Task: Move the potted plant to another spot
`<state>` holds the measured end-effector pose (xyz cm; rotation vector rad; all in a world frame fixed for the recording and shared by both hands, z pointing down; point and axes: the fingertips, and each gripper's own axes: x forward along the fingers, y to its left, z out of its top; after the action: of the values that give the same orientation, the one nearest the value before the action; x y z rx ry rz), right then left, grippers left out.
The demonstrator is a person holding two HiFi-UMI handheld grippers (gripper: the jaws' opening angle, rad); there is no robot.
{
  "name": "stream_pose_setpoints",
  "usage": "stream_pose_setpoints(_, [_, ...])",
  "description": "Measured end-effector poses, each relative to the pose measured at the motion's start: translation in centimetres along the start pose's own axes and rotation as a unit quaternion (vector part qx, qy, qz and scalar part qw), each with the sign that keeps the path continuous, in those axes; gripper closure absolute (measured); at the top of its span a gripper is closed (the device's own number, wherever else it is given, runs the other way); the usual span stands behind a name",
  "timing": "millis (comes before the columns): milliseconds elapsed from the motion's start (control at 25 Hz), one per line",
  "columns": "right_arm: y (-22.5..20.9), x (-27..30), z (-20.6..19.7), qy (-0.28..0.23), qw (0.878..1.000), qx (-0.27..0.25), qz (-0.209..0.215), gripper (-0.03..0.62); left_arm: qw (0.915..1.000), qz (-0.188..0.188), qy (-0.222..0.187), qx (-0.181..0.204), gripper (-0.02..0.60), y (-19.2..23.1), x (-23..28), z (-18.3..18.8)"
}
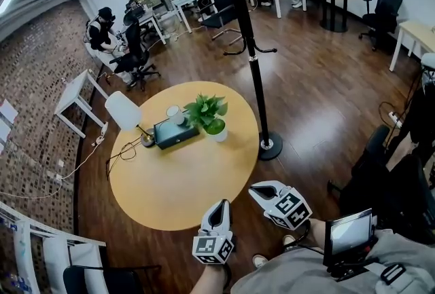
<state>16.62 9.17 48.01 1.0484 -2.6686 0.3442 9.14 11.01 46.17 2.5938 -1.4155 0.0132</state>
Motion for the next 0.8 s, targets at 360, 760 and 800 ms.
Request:
stream_pose_setpoints(360, [1.1, -0.1, -0.3, 0.003, 1.000, -0.004, 0.003, 0.588, 1.0000, -0.001, 0.007, -0.003, 0.578, -0.4, -1.4, -0.7])
stream_pose_setpoints(760, [0.9, -0.3, 0.3, 0.002, 1.000, -0.008, 0.001, 0.588, 0.9999, 0.000, 0.010, 0.001, 0.578, -0.4, -1.7, -0.6])
stream_pose_setpoints(800, [0.9, -0.4, 0.4, 0.002, 1.000, -0.009, 0.001, 0.587, 0.9999, 0.000, 0.011, 0.001, 0.578, -0.5, -1.7, -0.7])
